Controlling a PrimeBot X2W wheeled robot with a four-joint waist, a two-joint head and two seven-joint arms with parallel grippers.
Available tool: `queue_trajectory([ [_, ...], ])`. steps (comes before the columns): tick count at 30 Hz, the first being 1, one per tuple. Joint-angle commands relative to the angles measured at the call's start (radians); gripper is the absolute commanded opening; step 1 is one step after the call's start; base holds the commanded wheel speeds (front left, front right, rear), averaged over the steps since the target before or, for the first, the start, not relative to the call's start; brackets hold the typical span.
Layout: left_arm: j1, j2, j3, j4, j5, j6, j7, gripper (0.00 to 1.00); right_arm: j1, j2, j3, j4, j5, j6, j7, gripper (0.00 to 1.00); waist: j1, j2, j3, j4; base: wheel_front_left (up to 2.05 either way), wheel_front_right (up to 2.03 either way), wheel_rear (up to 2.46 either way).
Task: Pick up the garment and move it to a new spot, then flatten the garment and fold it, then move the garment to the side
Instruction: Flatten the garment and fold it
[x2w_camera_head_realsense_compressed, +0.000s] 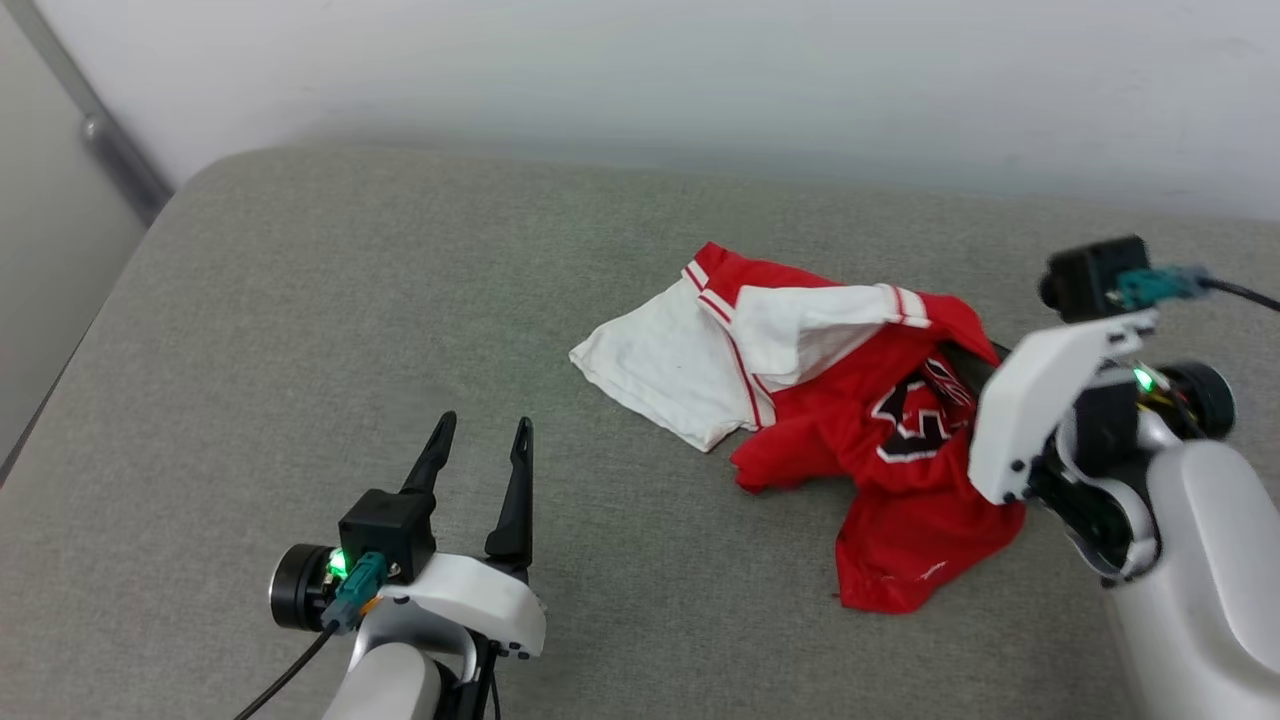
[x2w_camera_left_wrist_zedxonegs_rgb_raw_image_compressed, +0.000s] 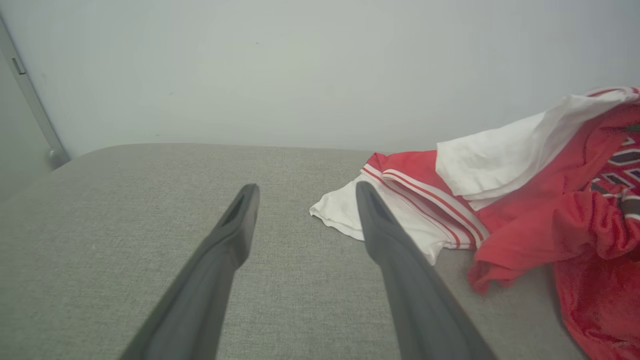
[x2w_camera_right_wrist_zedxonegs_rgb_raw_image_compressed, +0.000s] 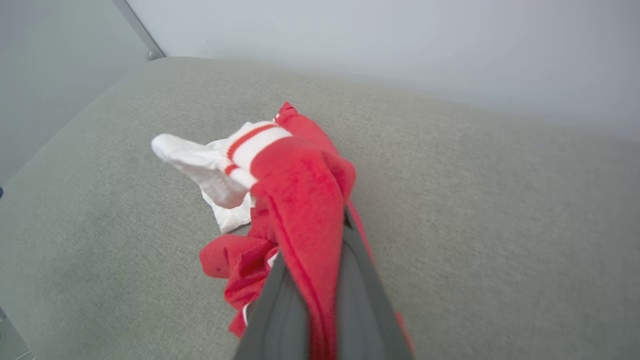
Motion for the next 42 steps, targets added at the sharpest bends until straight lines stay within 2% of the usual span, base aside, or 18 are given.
queue_trajectory([
  [1, 0.017, 0.003, 0.005, 0.002, 0.006, -0.003, -0.002, 1.0, 0.06, 0.027, -0.07, -0.017, -0.012, -0.001, -0.017, 0.0, -0.0001, 0.0, -0.031, -0.036, 0.0, 0.0, 0.0],
  [6, 0.045, 0.003, 0.008, 0.008, 0.004, -0.003, -0.003, 1.0, 0.276, 0.114, -0.322, -0.035, -0.009, -0.001, -0.039, 0.0, -0.0001, 0.0, -0.061, -0.069, 0.0, 0.0, 0.0],
  [7, 0.053, 0.0, 0.007, 0.012, 0.001, -0.004, -0.003, 1.0, 0.398, 0.132, -0.378, -0.004, 0.012, -0.001, -0.044, 0.0, -0.0001, 0.0, -0.071, -0.076, 0.0, 0.0, 0.0],
  [10, 0.059, 0.002, 0.009, 0.012, -0.001, -0.002, -0.003, 1.0, 0.453, 0.133, -0.347, 0.028, 0.058, -0.001, -0.053, 0.0, -0.0001, 0.0, -0.074, -0.082, 0.0, 0.0, 0.0],
  [11, 0.063, 0.002, 0.011, 0.011, -0.002, 0.0, -0.003, 1.0, 0.469, 0.133, -0.324, 0.033, 0.062, 0.0, -0.069, 0.43, -0.0001, 0.0, -0.076, -0.087, 0.0, 0.0, 0.0],
  [12, 0.069, 0.004, 0.011, 0.013, -0.004, 0.001, -0.003, 1.0, 0.485, 0.13, -0.31, 0.036, 0.063, -0.001, -0.09, 1.0, -0.0001, 0.0, -0.078, -0.091, 0.0, 0.0, 0.0],
  [17, 0.082, 0.011, 0.01, 0.01, -0.01, 0.005, -0.002, 1.0, 0.514, 0.128, -0.244, -0.002, 0.029, -0.001, -0.171, 1.0, -0.0001, 0.0, -0.086, -0.107, 0.0, 0.0, 0.0],
  [21, 0.09, 0.014, 0.005, 0.006, -0.009, 0.008, 0.002, 1.0, 0.509, 0.127, -0.243, -0.09, -0.021, -0.001, -0.194, 1.0, -0.0001, 0.0, -0.092, -0.111, 0.0, 0.0, 0.0],
  [28, 0.083, 0.016, -0.002, -0.005, -0.012, 0.011, 0.004, 1.0, 0.46, 0.079, -0.309, -0.192, -0.078, -0.001, -0.109, 1.0, -0.0001, 0.0, -0.083, -0.11, 0.0, 0.0, 0.0],
  [34, 0.05, 0.021, -0.011, -0.021, -0.007, 0.003, 0.006, 1.0, 0.356, -0.001, -0.334, -0.12, -0.071, -0.001, 0.022, 1.0, -0.0001, 0.0, -0.029, -0.094, 0.0, 0.0, 0.0],
  [42, -0.008, 0.024, -0.018, -0.033, -0.001, -0.007, 0.003, 1.0, 0.225, -0.053, -0.299, 0.047, -0.048, -0.001, 0.134, 1.0, -0.0001, 0.0, 0.076, -0.063, 0.0, 0.0, 0.0],
])
